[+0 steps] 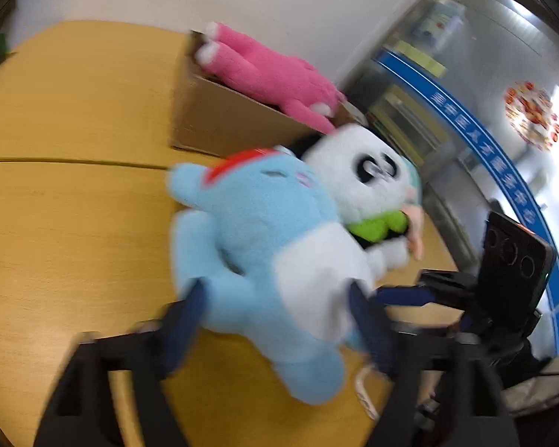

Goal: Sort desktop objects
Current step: 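Grasp the light-blue plush with the right gripper and lift it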

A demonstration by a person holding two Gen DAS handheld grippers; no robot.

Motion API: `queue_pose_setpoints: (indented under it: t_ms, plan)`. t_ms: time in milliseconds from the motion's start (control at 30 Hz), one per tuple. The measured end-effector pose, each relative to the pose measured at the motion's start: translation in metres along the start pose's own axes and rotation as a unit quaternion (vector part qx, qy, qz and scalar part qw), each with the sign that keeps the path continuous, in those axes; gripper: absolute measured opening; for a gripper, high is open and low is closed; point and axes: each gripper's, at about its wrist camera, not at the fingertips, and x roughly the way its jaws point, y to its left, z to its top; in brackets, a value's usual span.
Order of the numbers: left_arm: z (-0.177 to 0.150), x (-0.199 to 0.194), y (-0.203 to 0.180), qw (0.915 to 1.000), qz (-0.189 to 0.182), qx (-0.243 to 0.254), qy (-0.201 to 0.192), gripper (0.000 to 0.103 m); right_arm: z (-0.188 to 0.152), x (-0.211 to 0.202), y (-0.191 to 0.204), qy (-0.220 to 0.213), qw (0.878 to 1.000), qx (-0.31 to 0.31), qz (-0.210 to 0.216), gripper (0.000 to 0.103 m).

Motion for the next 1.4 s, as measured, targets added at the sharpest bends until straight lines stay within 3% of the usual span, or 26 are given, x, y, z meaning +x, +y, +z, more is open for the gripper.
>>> queue_pose_setpoints:
  t_ms: [100,167,200,233,267,300,333,367,600,733,800,833,867,900,1000,1067,1133,1267,1400]
  plan:
    - [0.008,0.012,0.027,0.9988,0.009,-0.048,0.002,0.103,0.008,0.000,-0.036,-0.018,0.997,0.067,-0.029,0.069]
    - [0.007,0.031,0.043,0.9965,0.009,-0.080,0.023,0.099,0.014,0.015,-0.056,-0.013,0.994,0.104,-0.015,0.069]
    - [0.007,0.035,0.045,0.9969,-0.005,-0.078,0.011,0.099,0.015,0.024,-0.061,-0.011,0.993,0.119,0.004,0.069]
    - [0.006,0.038,0.048,0.9960,-0.025,-0.085,0.011,0.085,0.015,0.028,-0.061,-0.013,0.992,0.122,0.013,0.065]
    - [0.006,0.040,0.054,0.9920,-0.063,-0.109,0.011,0.061,0.014,0.031,-0.059,-0.016,0.992,0.122,0.019,0.061]
    - [0.006,0.039,0.056,0.9907,-0.073,-0.114,0.007,0.052,0.014,0.031,-0.055,-0.019,0.993,0.115,0.029,0.047]
    - [0.005,0.037,0.053,0.9933,-0.052,-0.103,0.008,0.031,0.014,0.031,-0.051,-0.022,0.993,0.106,0.039,0.029]
    - [0.002,0.037,0.050,0.9954,-0.033,-0.088,0.016,0.027,0.014,0.032,-0.048,-0.020,0.994,0.097,0.038,0.029]
    - [-0.037,0.011,0.034,0.9965,-0.039,-0.065,0.036,0.025,-0.015,0.011,-0.022,0.010,0.994,0.085,0.065,0.032]
    - [-0.050,-0.003,0.028,0.9981,-0.013,-0.044,0.042,0.042,-0.026,-0.009,-0.017,0.000,0.994,0.084,0.063,0.034]
    - [-0.046,-0.002,0.029,0.9980,-0.015,-0.048,0.039,0.067,-0.027,-0.017,-0.030,-0.014,0.993,0.104,0.046,0.045]
    - [-0.044,-0.002,0.029,0.9978,-0.017,-0.051,0.038,0.087,-0.031,-0.022,-0.037,-0.017,0.992,0.117,0.033,0.053]
    - [-0.041,-0.001,0.029,0.9977,-0.019,-0.054,0.037,0.092,-0.031,-0.020,-0.044,-0.015,0.991,0.128,0.024,0.055]
    - [-0.039,0.000,0.029,0.9975,-0.021,-0.057,0.035,0.091,-0.032,-0.015,-0.049,-0.006,0.991,0.134,0.022,0.055]
    - [-0.032,0.003,0.029,0.9970,-0.027,-0.066,0.031,0.068,-0.037,0.007,-0.059,0.019,0.989,0.146,0.021,0.055]
    - [-0.029,0.009,0.025,0.9969,-0.028,-0.063,0.039,0.033,-0.041,0.022,-0.065,0.022,0.985,0.165,0.044,0.048]
    - [-0.031,0.012,0.022,0.9974,-0.003,-0.055,0.047,0.028,-0.045,0.033,-0.067,0.024,0.981,0.183,0.054,0.035]
    - [-0.031,0.004,0.013,0.9981,0.008,-0.045,0.043,0.022,-0.047,0.026,-0.054,0.005,0.987,0.154,0.046,0.025]
    - [-0.021,-0.018,-0.012,0.9996,-0.011,-0.021,0.017,0.021,-0.035,-0.013,-0.042,-0.054,0.991,0.117,0.028,0.019]
